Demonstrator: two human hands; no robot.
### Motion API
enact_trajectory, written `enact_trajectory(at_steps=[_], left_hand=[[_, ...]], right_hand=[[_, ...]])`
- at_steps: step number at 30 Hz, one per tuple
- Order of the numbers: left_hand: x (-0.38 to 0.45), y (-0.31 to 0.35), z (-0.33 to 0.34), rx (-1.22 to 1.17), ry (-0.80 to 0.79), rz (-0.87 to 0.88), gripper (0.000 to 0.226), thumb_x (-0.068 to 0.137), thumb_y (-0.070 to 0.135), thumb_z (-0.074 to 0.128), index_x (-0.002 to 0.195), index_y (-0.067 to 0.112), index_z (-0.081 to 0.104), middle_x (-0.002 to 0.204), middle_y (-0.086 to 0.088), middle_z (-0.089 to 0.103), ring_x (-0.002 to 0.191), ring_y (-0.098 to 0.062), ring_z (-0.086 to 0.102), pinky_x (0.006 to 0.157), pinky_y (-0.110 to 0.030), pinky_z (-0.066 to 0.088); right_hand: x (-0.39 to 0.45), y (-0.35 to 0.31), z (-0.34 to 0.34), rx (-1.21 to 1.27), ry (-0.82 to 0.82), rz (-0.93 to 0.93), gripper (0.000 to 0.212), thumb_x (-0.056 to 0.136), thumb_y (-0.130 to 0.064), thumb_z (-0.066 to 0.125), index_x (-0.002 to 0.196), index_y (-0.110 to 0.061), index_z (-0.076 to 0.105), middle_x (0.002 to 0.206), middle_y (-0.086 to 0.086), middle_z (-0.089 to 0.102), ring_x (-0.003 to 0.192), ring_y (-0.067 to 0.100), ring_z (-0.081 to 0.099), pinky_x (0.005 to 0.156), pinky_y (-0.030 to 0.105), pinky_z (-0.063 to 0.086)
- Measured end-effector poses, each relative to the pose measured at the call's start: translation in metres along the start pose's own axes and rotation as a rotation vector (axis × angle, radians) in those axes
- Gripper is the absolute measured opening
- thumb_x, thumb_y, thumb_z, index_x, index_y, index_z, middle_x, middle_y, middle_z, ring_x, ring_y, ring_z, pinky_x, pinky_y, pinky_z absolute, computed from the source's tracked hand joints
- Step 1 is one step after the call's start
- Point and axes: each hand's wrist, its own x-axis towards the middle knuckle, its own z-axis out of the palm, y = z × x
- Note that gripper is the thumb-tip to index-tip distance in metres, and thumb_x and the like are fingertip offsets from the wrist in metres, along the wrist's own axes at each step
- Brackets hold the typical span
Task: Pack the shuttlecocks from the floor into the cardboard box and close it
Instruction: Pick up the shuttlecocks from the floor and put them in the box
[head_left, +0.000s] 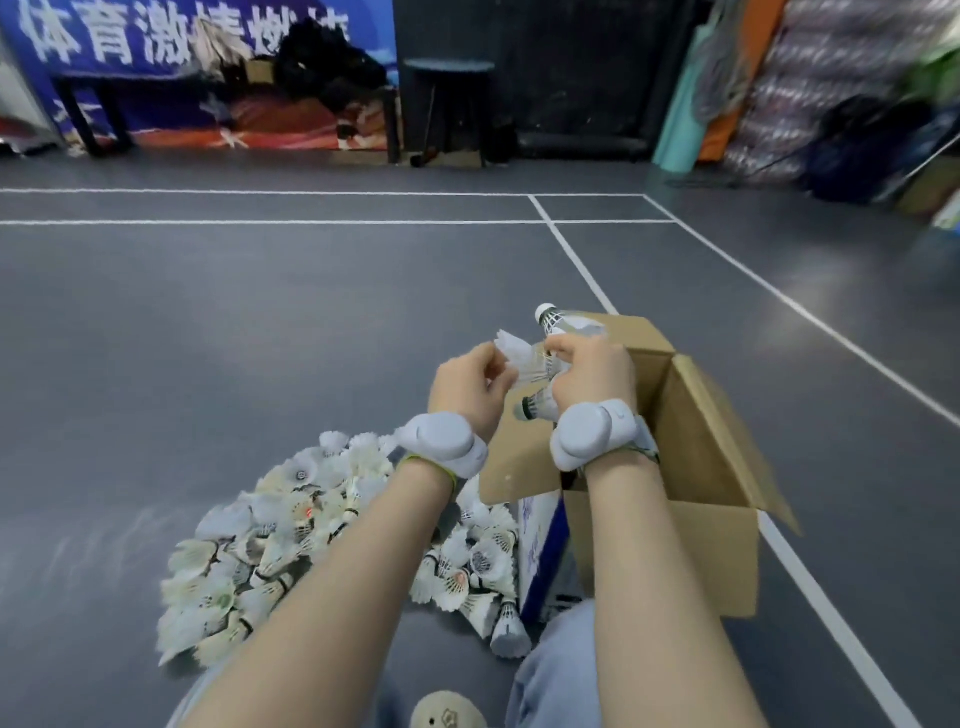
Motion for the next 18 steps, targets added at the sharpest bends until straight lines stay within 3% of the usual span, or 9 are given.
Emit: enact_trajectory(at_steps=[2,6,10,12,14,16,18], left_hand=[[0.004,0.005,0.020,0.023,-0.029,0.031,0.015,0.090,0.019,0.057,0.086,0.005,0.058,0.079,-0.008,0.067,0.076,-0.027,0.057,0.070,-0.031,0.042],[0.014,0.019,0.047,-0.039,0.014,0.088,0.013,0.089,0.018,0.059,0.084,0.006,0.060,0.080,-0.008,0.067,0.075,-0.025,0.058,0.069,-0.028,0.040],[0.018,0.025,0.076,-0.137,-0.102,0.171,0.009,0.086,0.005,0.058,0.094,0.002,0.063,0.092,-0.009,0.066,0.084,-0.025,0.061,0.075,-0.026,0.046],[0.019,0.025,0.084,-0.155,-0.216,0.192,0.023,0.088,0.004,0.054,0.111,0.005,0.058,0.112,-0.007,0.062,0.103,-0.022,0.058,0.086,-0.020,0.043],[0.023,0.022,0.087,-0.124,-0.285,0.169,0.035,0.091,0.003,0.050,0.125,0.009,0.049,0.130,-0.007,0.053,0.121,-0.022,0.049,0.099,-0.023,0.038],[0.026,0.016,0.084,-0.057,-0.266,0.098,0.042,0.092,0.005,0.048,0.132,0.013,0.043,0.135,-0.007,0.049,0.119,-0.023,0.050,0.095,-0.025,0.039],[0.029,0.011,0.076,-0.013,-0.227,0.043,0.043,0.092,0.008,0.046,0.134,0.014,0.040,0.132,-0.007,0.049,0.106,-0.024,0.056,0.088,-0.027,0.041]], right_hand=[[0.003,0.015,0.000,-0.001,0.049,0.040,0.050,0.079,0.006,0.045,0.115,-0.021,0.068,0.119,0.009,0.066,0.109,0.032,0.059,0.084,0.029,0.049],[0.007,0.032,-0.006,-0.005,0.194,0.114,0.048,0.078,0.007,0.045,0.112,-0.018,0.069,0.109,0.015,0.069,0.102,0.038,0.060,0.079,0.033,0.050],[0.014,0.053,-0.007,-0.056,0.192,0.250,0.045,0.076,0.005,0.048,0.108,-0.017,0.069,0.105,0.015,0.069,0.099,0.037,0.060,0.071,0.032,0.047],[0.015,0.062,-0.006,-0.093,0.144,0.358,0.042,0.080,0.000,0.050,0.111,-0.021,0.068,0.111,0.013,0.068,0.104,0.035,0.061,0.079,0.034,0.049],[0.014,0.066,-0.004,-0.087,0.113,0.446,0.039,0.084,-0.004,0.050,0.113,-0.022,0.067,0.116,0.011,0.066,0.108,0.034,0.059,0.091,0.037,0.050],[0.014,0.067,-0.002,-0.057,0.097,0.491,0.034,0.086,-0.006,0.048,0.112,-0.017,0.066,0.115,0.014,0.065,0.108,0.035,0.059,0.091,0.038,0.050],[0.016,0.064,-0.001,-0.040,0.088,0.504,0.027,0.088,-0.006,0.047,0.107,-0.009,0.066,0.111,0.016,0.064,0.099,0.036,0.060,0.080,0.035,0.049]])
